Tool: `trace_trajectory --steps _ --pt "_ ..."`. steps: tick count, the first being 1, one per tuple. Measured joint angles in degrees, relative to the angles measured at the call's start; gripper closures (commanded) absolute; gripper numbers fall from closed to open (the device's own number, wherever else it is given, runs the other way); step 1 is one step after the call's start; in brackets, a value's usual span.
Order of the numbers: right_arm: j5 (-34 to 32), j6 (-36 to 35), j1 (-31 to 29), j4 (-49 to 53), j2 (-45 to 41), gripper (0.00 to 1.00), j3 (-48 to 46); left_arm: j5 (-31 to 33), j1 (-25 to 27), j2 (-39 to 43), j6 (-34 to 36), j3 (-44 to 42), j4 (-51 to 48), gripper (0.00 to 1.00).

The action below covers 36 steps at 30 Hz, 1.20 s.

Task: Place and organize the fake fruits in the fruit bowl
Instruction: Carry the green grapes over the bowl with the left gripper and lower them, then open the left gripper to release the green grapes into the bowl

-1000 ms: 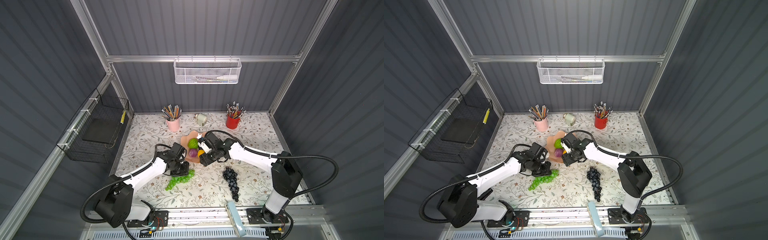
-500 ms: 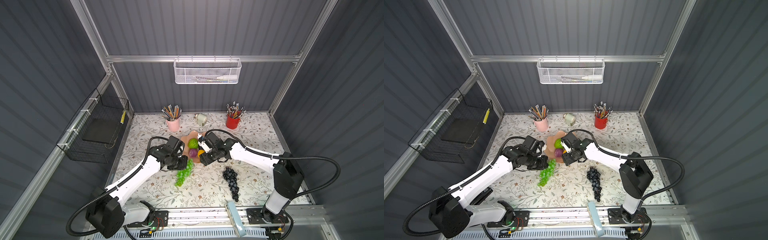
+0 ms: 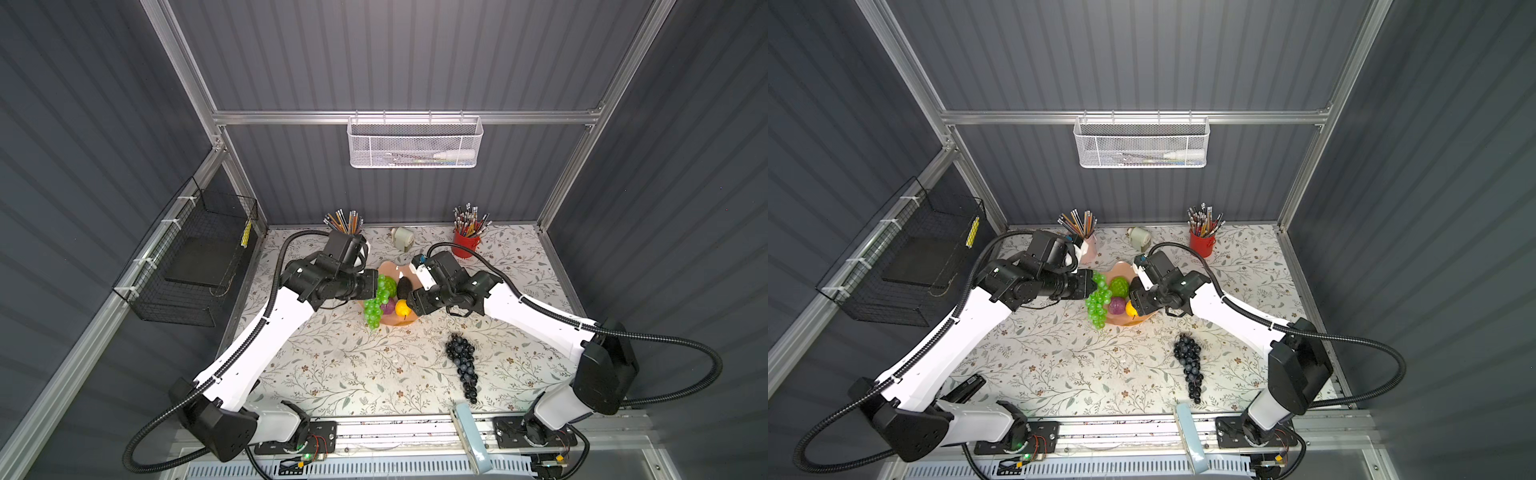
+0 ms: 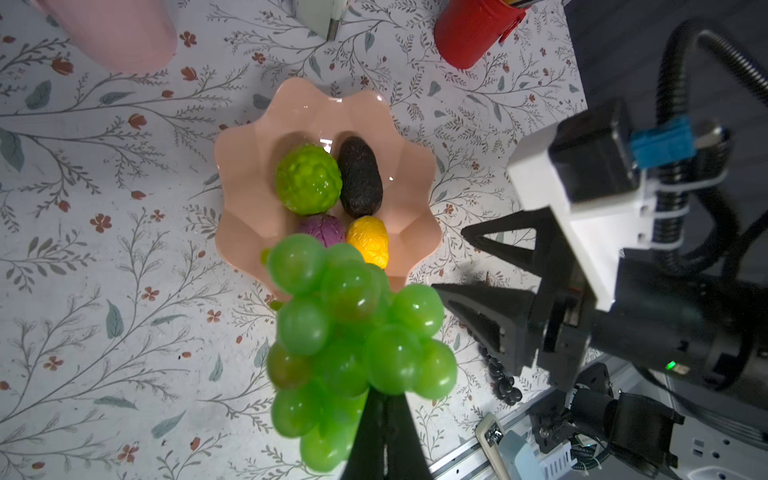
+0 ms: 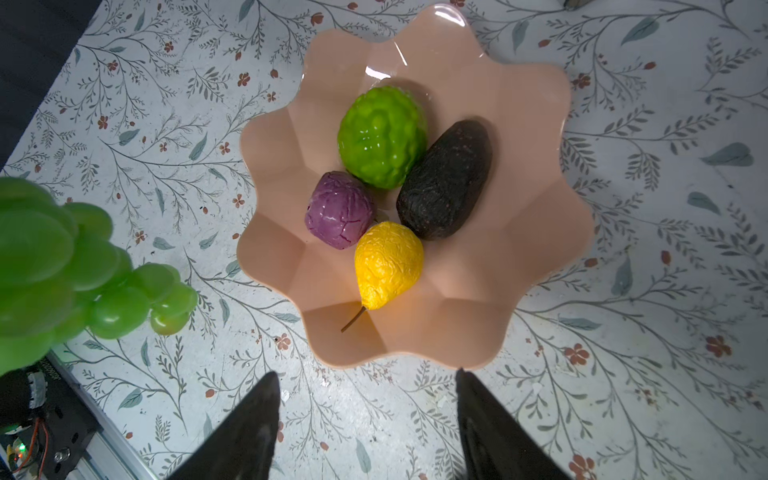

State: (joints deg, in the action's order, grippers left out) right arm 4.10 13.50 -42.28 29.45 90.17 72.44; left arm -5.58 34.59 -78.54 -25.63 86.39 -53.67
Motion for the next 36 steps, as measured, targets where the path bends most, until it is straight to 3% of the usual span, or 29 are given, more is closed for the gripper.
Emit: trace_trajectory --steps 14,25,36 --pt "0.0 0.9 0.8 -1.7 -0.1 0.32 -3.5 -3.5 0.0 -5.8 0.1 0.7 4.5 1.0" --pt "-0.3 0.8 0.8 -2.1 -0.1 0.32 -3.6 -6.3 0.0 -5.0 -2.6 -9.5 9.5 1.0" --pt "-0.3 0.8 0.8 -2.6 -0.1 0.32 -5.0 -2.9 -0.2 -1.9 -4.0 -12.3 11.8 1.0"
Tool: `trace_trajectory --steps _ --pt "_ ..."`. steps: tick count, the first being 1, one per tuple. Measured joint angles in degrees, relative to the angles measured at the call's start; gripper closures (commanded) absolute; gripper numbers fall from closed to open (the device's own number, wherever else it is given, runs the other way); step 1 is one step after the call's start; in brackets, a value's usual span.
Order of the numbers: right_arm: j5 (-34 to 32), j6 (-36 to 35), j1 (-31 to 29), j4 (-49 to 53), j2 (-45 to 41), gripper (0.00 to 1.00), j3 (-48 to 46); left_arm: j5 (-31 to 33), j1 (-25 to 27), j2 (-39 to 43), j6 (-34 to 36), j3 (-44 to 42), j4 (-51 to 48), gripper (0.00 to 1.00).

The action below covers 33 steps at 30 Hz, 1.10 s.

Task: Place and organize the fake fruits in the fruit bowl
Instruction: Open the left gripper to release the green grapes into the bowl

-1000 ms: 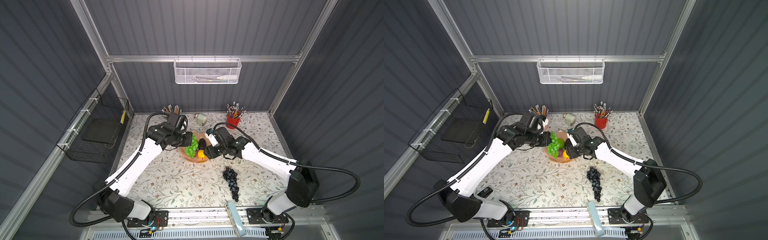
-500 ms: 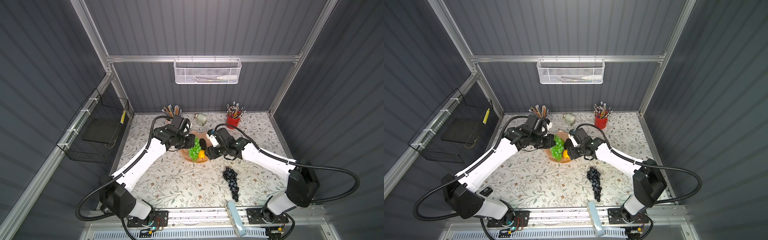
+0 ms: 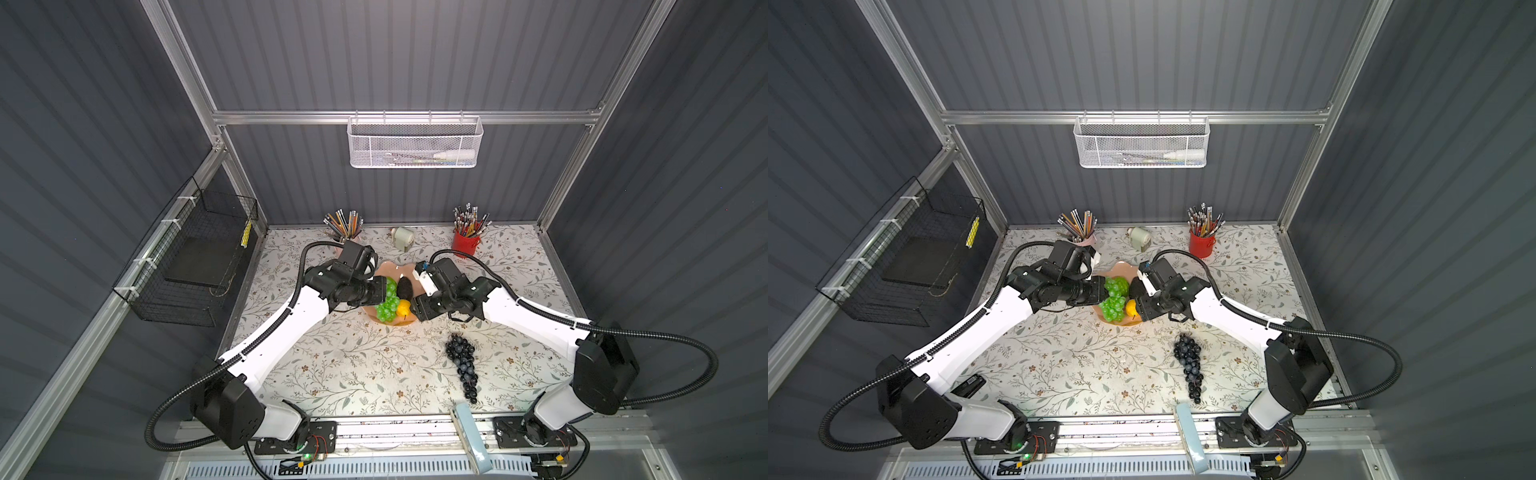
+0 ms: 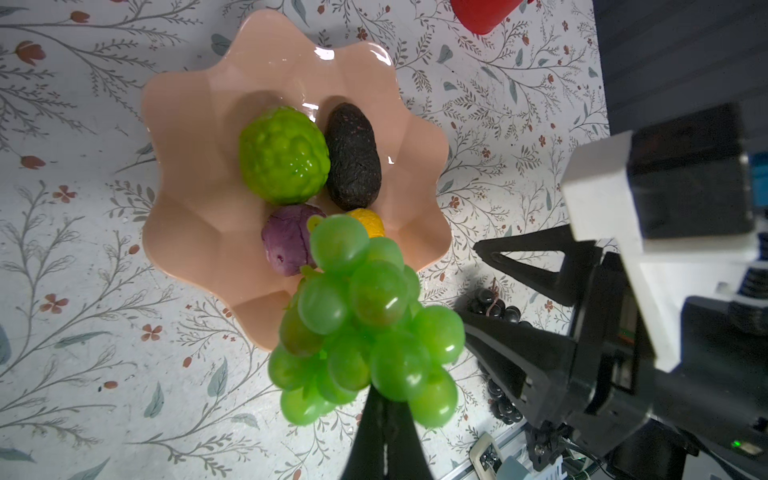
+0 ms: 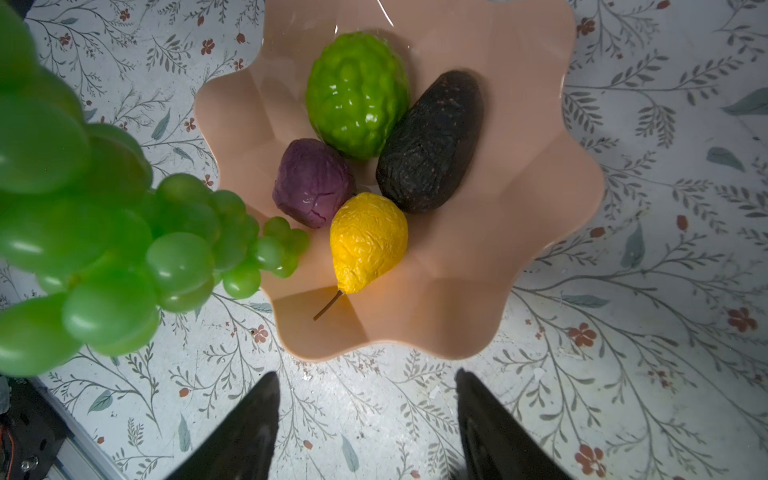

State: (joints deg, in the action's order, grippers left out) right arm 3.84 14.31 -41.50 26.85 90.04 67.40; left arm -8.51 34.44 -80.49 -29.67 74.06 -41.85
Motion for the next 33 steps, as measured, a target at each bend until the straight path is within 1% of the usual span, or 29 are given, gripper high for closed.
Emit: trace_trajectory --steps 4,7,14,24,29,33 --pt "-0.1 -0.3 0.0 0.0 0.0 0.32 0.0 1.0 -1.4 0.0 -0.1 -3.2 1.4 1.0" --pt "-0.2 -0.7 0.0 0.2 0.0 0.32 0.0 1.0 -3.5 0.0 -0.1 -4.9 2.1 0.99" --pt "-0.2 -1.1 0.0 0.4 1.4 0.32 0.2 0.8 -7.0 -1.0 1.2 -5.3 3.8 0.99" --pt "-0.2 -1.5 0.0 1.1 1.6 0.32 0.2 -0.1 -8.7 -9.4 4.0 -4.4 6.8 0.99" --pt "-0.2 -1.5 0.0 1.1 1.6 0.32 0.2 -0.5 -9.4 -14.0 5.4 -1.9 7.5 0.98" --pt "-0.2 -1.5 0.0 1.1 1.6 0.32 0.2 -0.6 -9.9 -16.1 6.4 0.1 7.7 0.97"
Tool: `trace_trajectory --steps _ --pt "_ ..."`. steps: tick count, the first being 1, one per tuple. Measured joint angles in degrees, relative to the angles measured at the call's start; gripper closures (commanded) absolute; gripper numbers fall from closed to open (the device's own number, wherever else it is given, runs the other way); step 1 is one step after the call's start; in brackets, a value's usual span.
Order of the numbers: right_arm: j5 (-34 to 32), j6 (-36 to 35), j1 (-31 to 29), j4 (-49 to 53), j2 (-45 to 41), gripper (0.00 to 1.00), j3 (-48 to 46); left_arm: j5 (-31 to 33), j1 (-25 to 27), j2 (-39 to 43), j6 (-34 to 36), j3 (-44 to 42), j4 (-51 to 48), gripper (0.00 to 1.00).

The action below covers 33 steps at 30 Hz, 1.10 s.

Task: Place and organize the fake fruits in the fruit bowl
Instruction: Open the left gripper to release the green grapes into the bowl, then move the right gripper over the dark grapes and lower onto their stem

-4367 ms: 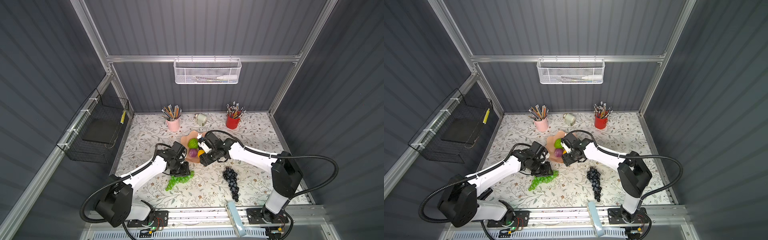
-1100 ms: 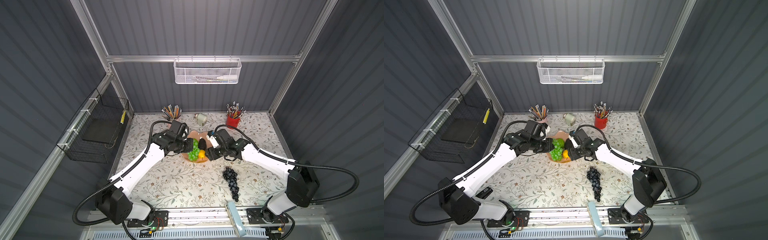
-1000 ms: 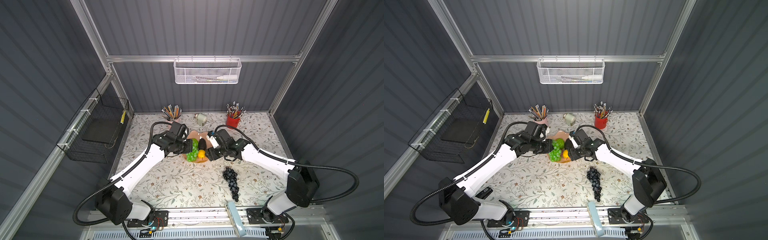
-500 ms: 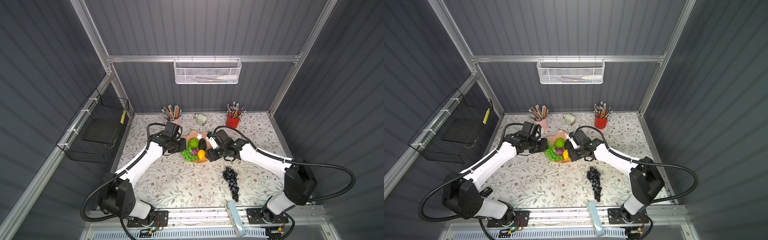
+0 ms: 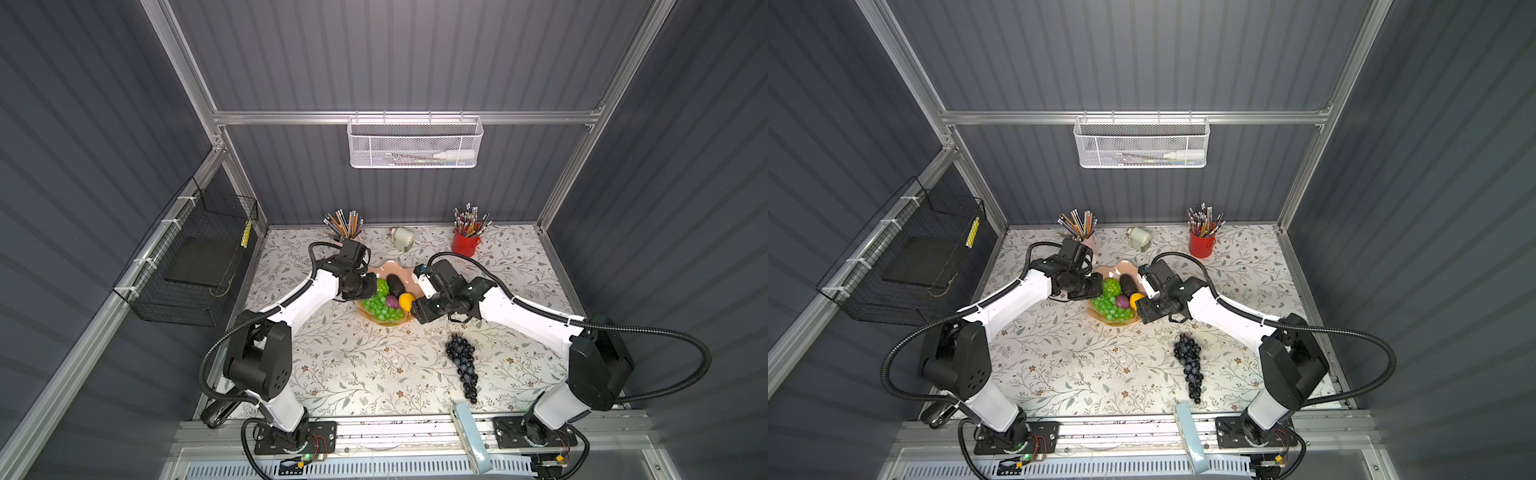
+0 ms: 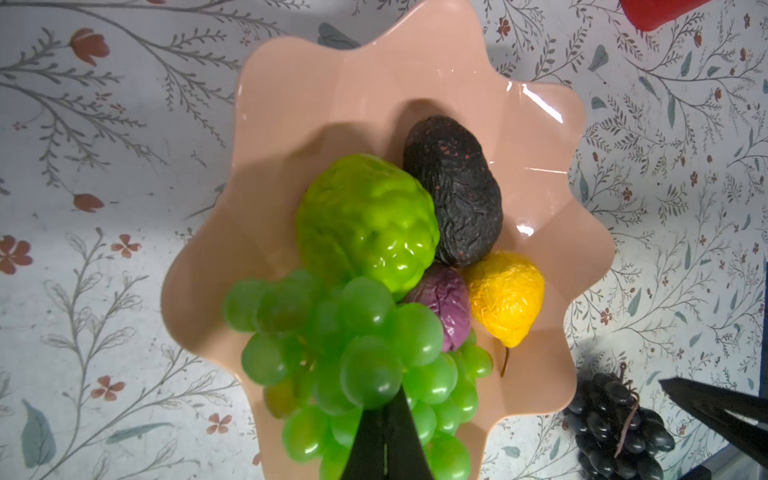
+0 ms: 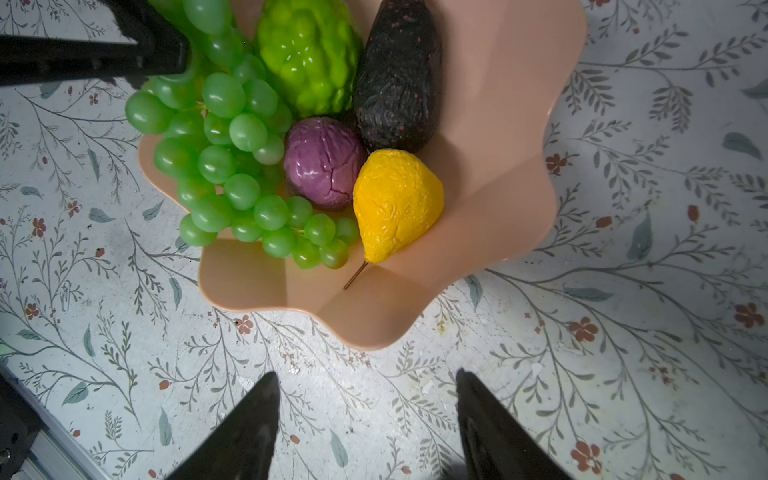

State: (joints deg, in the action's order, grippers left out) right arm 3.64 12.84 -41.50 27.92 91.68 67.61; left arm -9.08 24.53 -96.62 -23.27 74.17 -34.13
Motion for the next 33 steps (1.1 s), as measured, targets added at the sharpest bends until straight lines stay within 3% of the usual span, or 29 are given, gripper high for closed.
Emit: trace_trajectory --steps 4,9,19,25,33 --pt "0.0 0.0 0.0 0.0 0.0 0.32 0.0 -0.4 -0.6 -0.5 0.4 0.3 -0.1 0.95" --pt "0.2 0.0 0.0 -0.2 0.0 0.32 0.0 -0.6 -1.0 -0.5 0.5 0.2 0.1 0.87" --pt "0.3 -0.2 0.1 -0.2 0.1 0.31 0.0 -1.2 -1.4 -0.5 1.4 0.4 0.8 0.48" --pt "1.4 1.0 1.6 0.1 -4.4 0.3 -0.3 -0.7 -1.4 0.8 2.2 0.8 -0.9 0.27" --pt "3.7 5.3 7.0 1.0 -15.7 0.3 -7.3 2.8 -1.4 9.8 2.6 0.9 -6.7 0.24"
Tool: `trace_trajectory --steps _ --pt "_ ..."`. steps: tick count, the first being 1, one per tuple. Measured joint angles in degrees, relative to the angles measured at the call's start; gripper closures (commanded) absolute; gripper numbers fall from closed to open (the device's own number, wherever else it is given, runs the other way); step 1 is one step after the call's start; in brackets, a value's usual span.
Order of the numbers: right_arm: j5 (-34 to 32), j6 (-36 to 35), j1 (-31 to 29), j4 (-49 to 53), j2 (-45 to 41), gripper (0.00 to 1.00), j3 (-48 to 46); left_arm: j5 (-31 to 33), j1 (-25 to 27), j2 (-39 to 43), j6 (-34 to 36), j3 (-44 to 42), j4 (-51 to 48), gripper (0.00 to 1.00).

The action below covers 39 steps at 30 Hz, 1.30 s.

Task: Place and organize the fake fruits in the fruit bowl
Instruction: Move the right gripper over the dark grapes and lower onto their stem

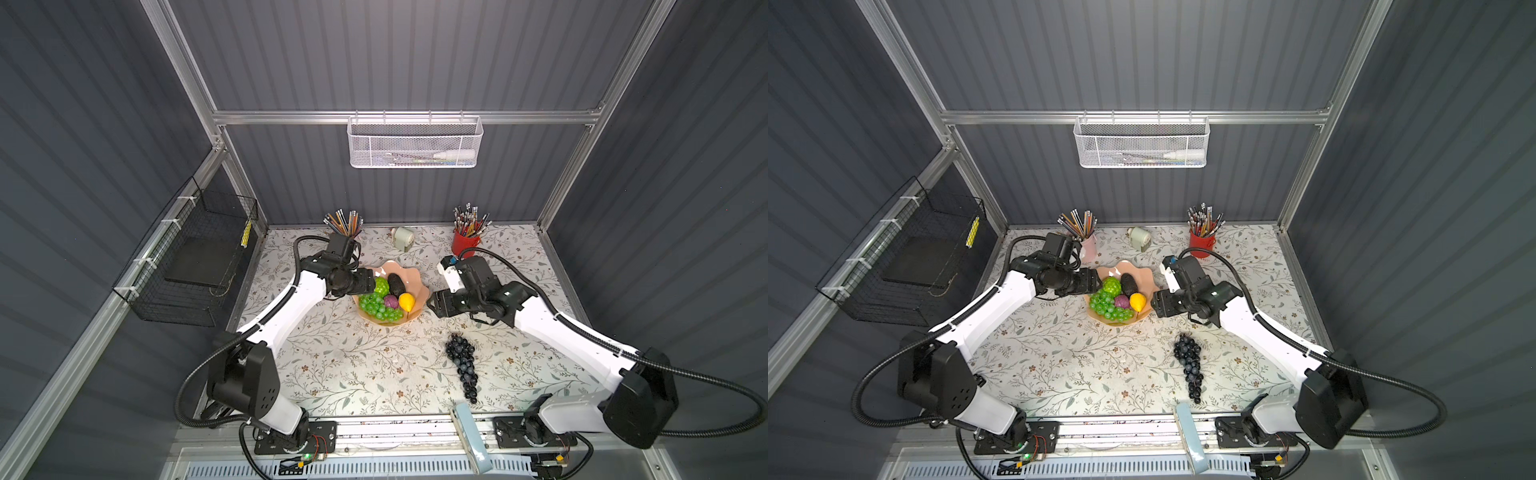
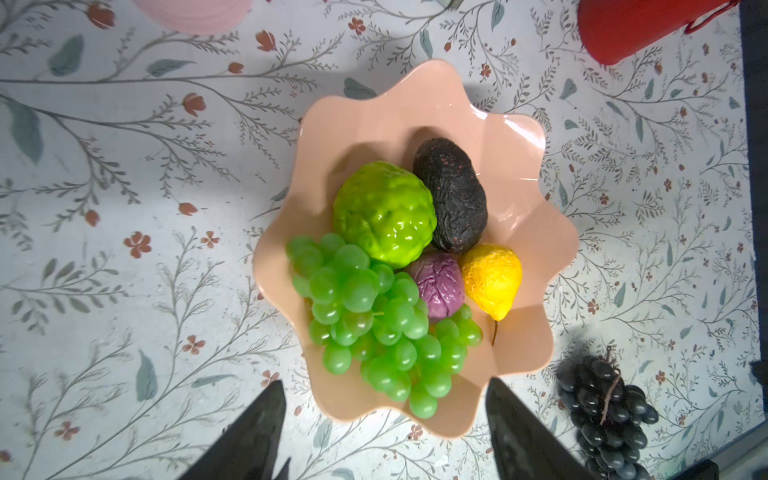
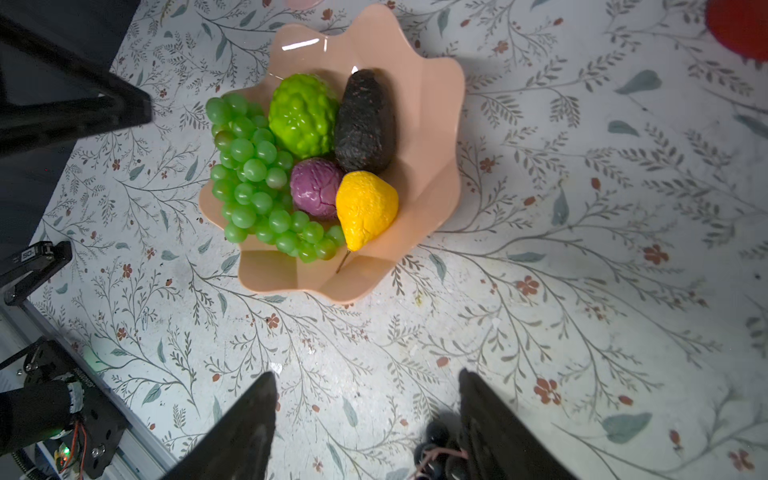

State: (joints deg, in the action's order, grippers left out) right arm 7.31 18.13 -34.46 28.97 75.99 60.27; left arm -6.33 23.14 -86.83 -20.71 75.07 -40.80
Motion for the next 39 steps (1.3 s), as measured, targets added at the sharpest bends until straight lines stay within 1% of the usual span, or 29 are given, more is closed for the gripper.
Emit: trace_trajectory --steps 3,7,11,14,16,18,25,29,32,39 --pt "-0.4 1.1 1.6 2.7 -2.5 0.3 -2.6 0.4 0.0 2.6 -0.1 0.0 -1.0 0.24" --pt "-1.1 3.0 2.1 6.7 -6.0 0.31 -7.0 0.2 0.0 4.2 -1.0 -1.6 -0.5 0.24" --pt "-1.1 5.0 2.2 10.3 -9.6 0.33 -11.5 -0.3 0.0 4.8 -2.1 -4.0 0.2 0.24" --pt "-1.7 4.9 2.1 13.0 -9.9 0.35 -11.9 -0.5 0.0 4.8 -2.2 -4.8 0.6 0.24" --pt "-2.7 4.3 1.9 14.4 -8.7 0.38 -11.3 -0.7 0.0 4.8 -2.2 -5.0 1.2 0.24" --pt "-4.1 3.5 1.2 15.7 -6.1 0.38 -9.8 -0.9 0.0 4.8 -2.2 -5.1 1.6 0.24" --pt "-11.0 -0.3 -5.3 17.4 4.9 0.39 -2.9 -1.4 0.0 5.5 -2.7 -7.3 3.8 0.22" --pt "-13.8 -2.2 -6.5 17.9 7.6 0.43 -2.8 -1.4 0.0 6.2 -3.2 -8.1 4.3 0.22" --pt "-15.6 -3.6 -6.7 18.6 9.2 0.43 -2.1 -1.4 0.0 6.3 -3.5 -8.1 4.9 0.22" --pt "-18.0 -6.5 -7.3 18.4 12.1 0.45 -1.0 -1.8 0.0 6.2 -3.6 -8.1 5.5 0.22"
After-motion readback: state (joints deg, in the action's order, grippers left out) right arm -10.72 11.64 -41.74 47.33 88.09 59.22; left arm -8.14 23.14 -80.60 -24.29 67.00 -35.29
